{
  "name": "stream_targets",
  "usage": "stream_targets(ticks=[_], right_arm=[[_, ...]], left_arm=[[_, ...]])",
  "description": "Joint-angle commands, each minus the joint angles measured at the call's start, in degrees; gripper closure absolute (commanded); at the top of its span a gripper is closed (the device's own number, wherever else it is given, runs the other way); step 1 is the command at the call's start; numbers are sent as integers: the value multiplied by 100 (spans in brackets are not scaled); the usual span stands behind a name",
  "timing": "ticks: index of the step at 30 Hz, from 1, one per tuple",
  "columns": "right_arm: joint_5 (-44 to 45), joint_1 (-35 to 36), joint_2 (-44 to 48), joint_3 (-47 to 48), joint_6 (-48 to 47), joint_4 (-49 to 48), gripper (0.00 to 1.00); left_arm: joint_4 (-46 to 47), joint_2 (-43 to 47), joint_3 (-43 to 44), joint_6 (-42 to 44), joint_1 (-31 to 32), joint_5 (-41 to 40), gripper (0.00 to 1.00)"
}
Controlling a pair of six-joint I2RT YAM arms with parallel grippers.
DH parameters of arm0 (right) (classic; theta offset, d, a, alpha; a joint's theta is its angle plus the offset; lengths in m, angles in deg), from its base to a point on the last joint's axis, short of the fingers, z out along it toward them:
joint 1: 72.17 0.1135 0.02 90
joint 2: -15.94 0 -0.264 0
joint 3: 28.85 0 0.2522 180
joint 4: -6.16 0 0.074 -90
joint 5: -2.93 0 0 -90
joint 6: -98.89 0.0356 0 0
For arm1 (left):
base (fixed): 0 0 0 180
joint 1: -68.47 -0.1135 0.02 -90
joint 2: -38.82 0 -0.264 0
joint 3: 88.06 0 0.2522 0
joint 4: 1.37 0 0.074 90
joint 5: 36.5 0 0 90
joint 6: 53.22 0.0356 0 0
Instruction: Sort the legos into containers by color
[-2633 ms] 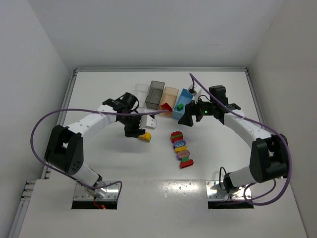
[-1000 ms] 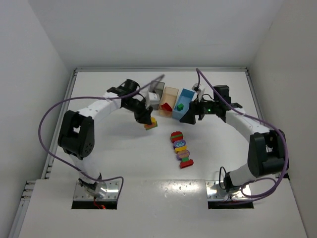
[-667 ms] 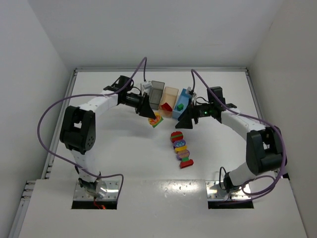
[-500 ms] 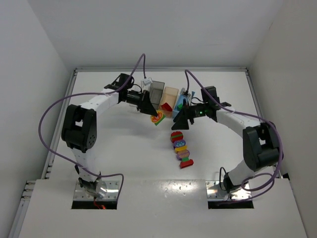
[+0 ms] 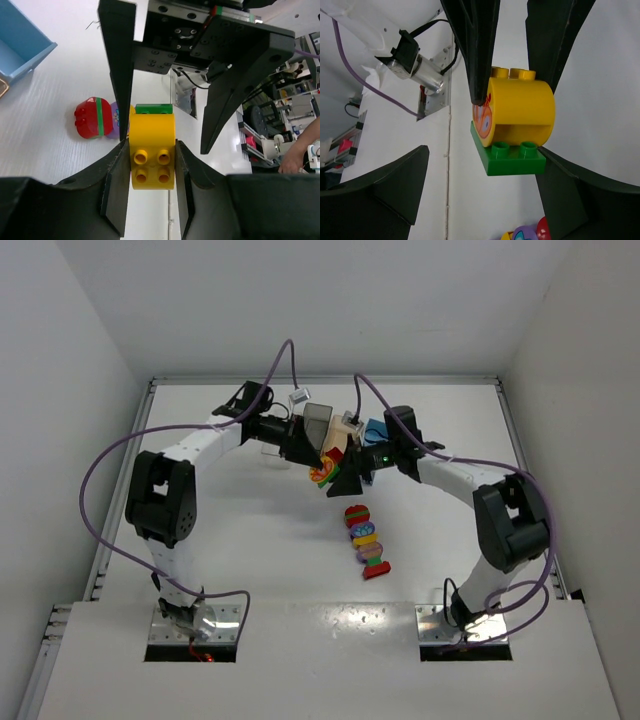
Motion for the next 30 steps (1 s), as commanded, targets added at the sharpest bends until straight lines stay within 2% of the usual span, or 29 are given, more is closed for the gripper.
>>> stream_targets(ticks=[1,6,7,8,10,12,16,17,20,24,30], right_arm=[[-173,54,-75,223,347,-588,16],[-173,54,-198,276,744,-992,19],[-173,54,-259,276,875,-1150,24],[-173,54,-259,328,928,-1204,35],[-173,54,-311,329,1095,-1397,43],[-173,54,-312,329,1166,-1467,46],[-243,54,-312,329,1166,-1468,62],[-304,54,-312,329,1166,-1468,72],[-375,54,-312,276,1053,-1398,87],[-437,54,-181,224,535,-872,96],[-560,2,57,39,-441,156,99]], left_arm=[[119,212,74,19,50,331,86],[119,283,-32,19,103,437,86],[119,343,-32,71,103,437,86],[119,344,-93,72,103,437,86],[119,344,-93,72,103,437,86],[119,397,-146,72,103,437,86],[119,397,-146,124,103,437,86],[119,397,-146,125,103,437,86],[119,397,-146,177,103,314,86],[119,397,81,177,-72,147,87],[531,134,661,-164,-415,-125,88]])
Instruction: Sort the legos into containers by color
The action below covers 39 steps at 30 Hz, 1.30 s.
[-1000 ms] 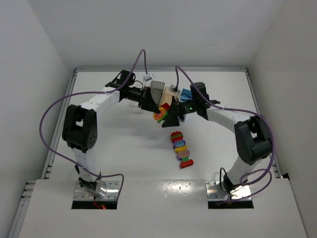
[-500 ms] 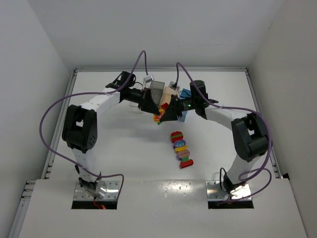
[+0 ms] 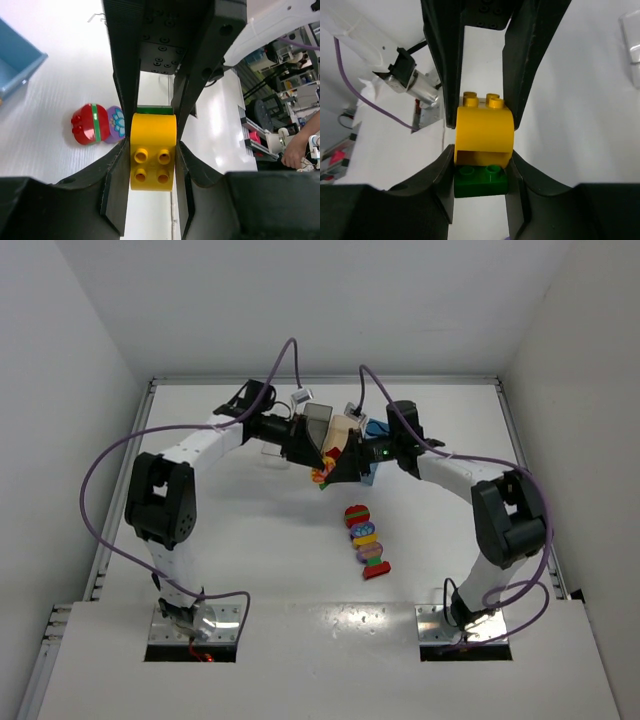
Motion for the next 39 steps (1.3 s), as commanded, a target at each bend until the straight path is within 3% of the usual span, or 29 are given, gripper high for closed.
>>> stream_targets(ticks=[1,5,10,13,17,22,25,33,39], right_arm=[[-518,-29,419,-155,-1119,929,99],[-466,-90,692,-411,-1647,1475,99],[-220,-275,913,-675,-1709,1537,99],[315,-459,975,-675,-1587,1371,99],[1211,-653,922,-605,-876,633,100],[2774,-768,554,140,-470,218,100],[3259,-768,325,458,-742,280,100],[3472,-820,-431,872,-1366,543,100],[3673,-935,-730,1047,-1621,605,100]], left_arm=[[785,46,619,-525,-444,-254,89],[1900,46,567,-1325,-594,-395,91],[2386,159,365,-1731,-646,-676,92],[2386,283,277,-1600,-594,-1544,93],[2282,424,293,-1284,-331,-3351,94],[1797,-41,759,-914,214,-5252,94],[1675,-305,960,-782,346,-5476,94],[1543,-1070,1137,-518,408,-6450,94],[1490,-1360,1392,-395,408,-6574,94]])
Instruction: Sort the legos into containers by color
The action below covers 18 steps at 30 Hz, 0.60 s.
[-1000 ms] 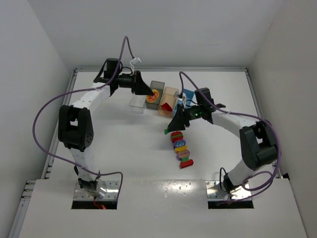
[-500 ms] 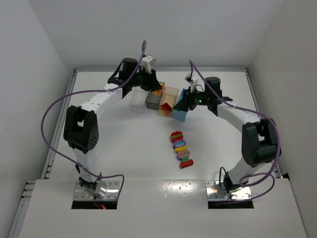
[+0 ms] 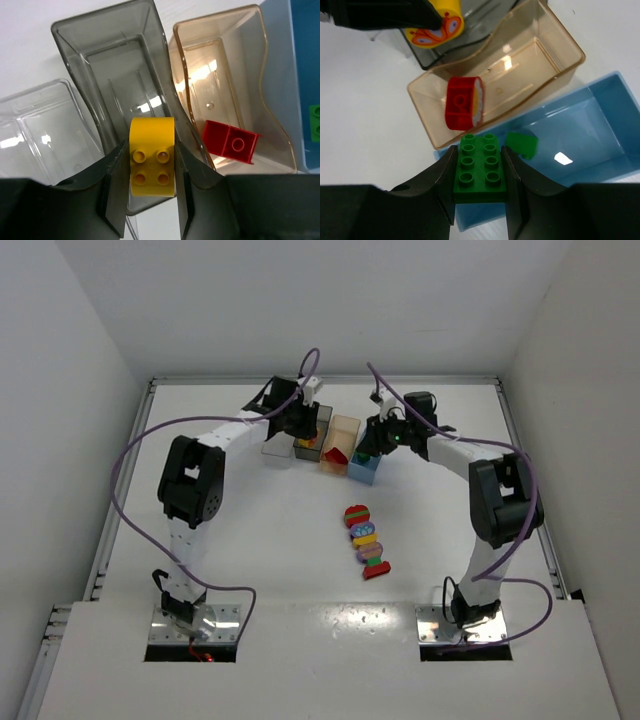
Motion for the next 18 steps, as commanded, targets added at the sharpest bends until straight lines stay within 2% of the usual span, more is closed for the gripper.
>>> stream_targets(ticks=[1,5,7,8,9,12,17,18], right_arm=[[177,-65,-51,398,-355,-22,100],[282,-117,-244,504,-461,-22,100],[282,-117,-305,557,-531,31,100],[335,-117,-306,557,-532,31,100],[335,-117,-367,557,-532,31,100],[466,-117,-428,557,-585,-21,100],[722,-170,-490,618,-646,-22,100],[722,-170,-490,619,-646,-22,94]], left_arm=[[91,21,465,123,-27,-253,94],[39,-181,589,123,-27,-368,90],[38,-251,642,123,-27,-428,85],[-14,-252,694,123,-27,-429,80],[-15,-252,694,123,-27,-490,68],[-15,-252,694,123,-27,-552,45],[-76,-252,747,70,-79,-456,39],[-76,-252,747,70,-132,-377,36]])
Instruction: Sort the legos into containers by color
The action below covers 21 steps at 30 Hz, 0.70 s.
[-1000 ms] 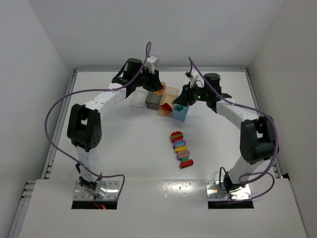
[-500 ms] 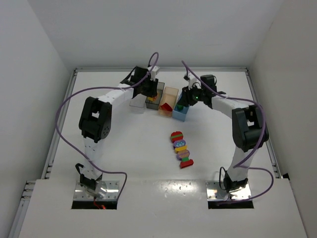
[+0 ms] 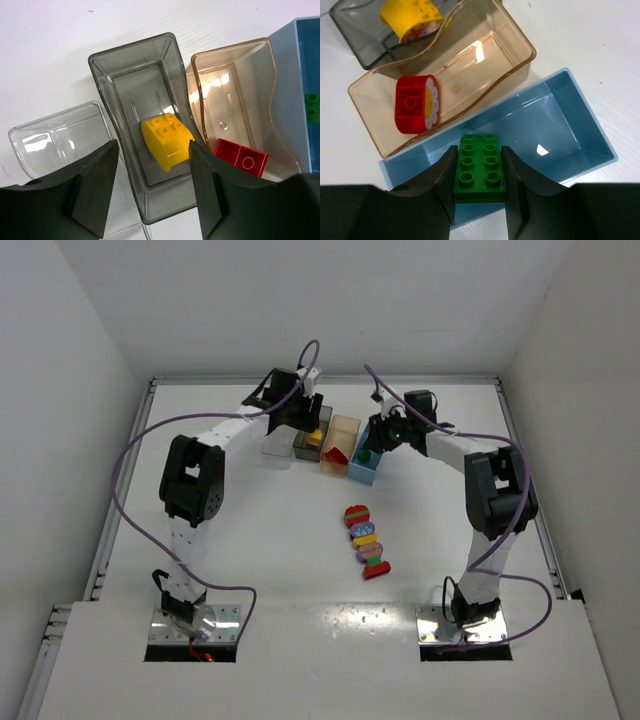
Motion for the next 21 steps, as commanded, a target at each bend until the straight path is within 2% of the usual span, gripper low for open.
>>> stream_targets(ticks=[1,2,3,7,10,12,14,15,16,18,19,20,21], right_arm=[[204,-30,-20,273,-150,-144,85],[204,-30,-20,273,-150,-144,76],[204,-30,-20,273,-150,-144,56],[143,-30,164,212,-28,-197,27],[3,-30,506,63,78,-250,24],[-68,-91,865,-17,131,-180,24],[-139,-92,1173,-227,184,-92,24],[-139,-161,1358,-323,262,-92,24],[-191,-249,1751,-542,263,48,24],[-191,-407,2149,-937,263,224,24],[-122,-478,2333,-1070,211,425,24],[-121,-548,2701,-1211,158,540,24],[1,-688,2878,-1456,97,654,24]], left_arm=[[42,-90,244,-48,-97,157,36],[42,-20,244,-48,-97,279,36],[42,50,244,-48,-97,437,36],[296,436,-210,-48,-150,1691,34],[498,718,-615,13,-150,2265,34],[499,964,-800,136,-150,2950,34],[246,1166,-1037,697,-150,3834,34],[0,1263,-1039,1004,-150,4031,34],[-715,1446,-1039,1860,-63,4190,34],[-1632,1588,-1039,2891,174,4367,34],[-2089,1667,-1039,3392,280,4367,34],[-2929,1668,-1039,4363,542,4280,34],[-3303,1668,-1039,4825,701,4062,34]])
